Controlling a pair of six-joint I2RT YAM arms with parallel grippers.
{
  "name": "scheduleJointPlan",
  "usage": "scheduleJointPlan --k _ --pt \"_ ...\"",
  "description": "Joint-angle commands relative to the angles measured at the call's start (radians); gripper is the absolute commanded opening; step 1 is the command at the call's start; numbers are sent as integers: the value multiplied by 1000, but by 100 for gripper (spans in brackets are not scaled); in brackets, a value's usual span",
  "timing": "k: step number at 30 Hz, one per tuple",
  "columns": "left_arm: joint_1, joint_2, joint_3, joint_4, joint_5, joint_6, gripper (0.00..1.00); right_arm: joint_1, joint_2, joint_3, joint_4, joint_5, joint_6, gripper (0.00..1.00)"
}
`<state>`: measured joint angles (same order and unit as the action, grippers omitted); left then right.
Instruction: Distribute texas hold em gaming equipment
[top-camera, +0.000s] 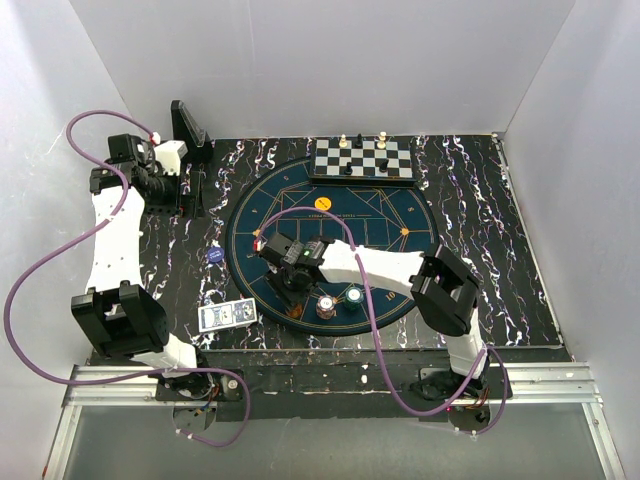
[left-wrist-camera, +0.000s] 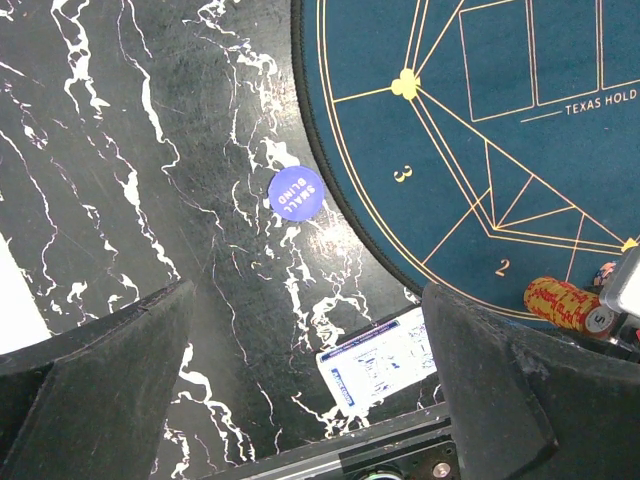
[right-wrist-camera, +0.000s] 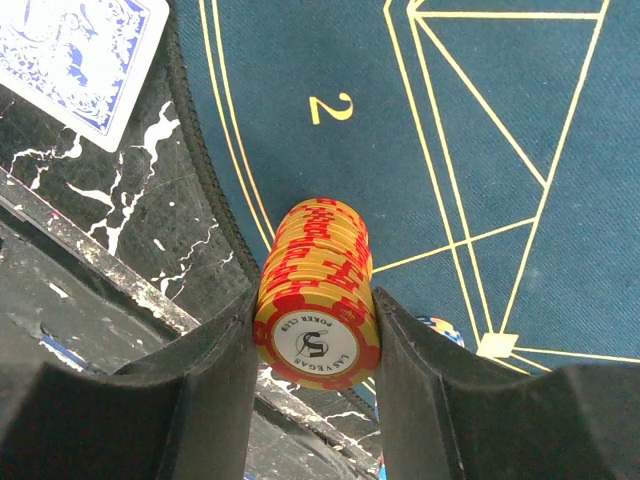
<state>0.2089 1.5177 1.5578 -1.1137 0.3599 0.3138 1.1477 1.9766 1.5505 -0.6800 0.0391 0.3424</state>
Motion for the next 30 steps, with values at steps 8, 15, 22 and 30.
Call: scheduleJointPlan --k 8,15,22,30 --pt "11 -24 -7 20 40 -7 98 6 -71 143 -70 74 -42 23" --pt "41 30 -2 34 66 -28 98 0 45 351 -112 61 -91 13" --pt "110 95 36 8 129 -68 98 -49 330 699 -104 -21 -105 12" --pt "112 50 -19 11 143 -61 98 -94 473 790 14 -76 -83 12"
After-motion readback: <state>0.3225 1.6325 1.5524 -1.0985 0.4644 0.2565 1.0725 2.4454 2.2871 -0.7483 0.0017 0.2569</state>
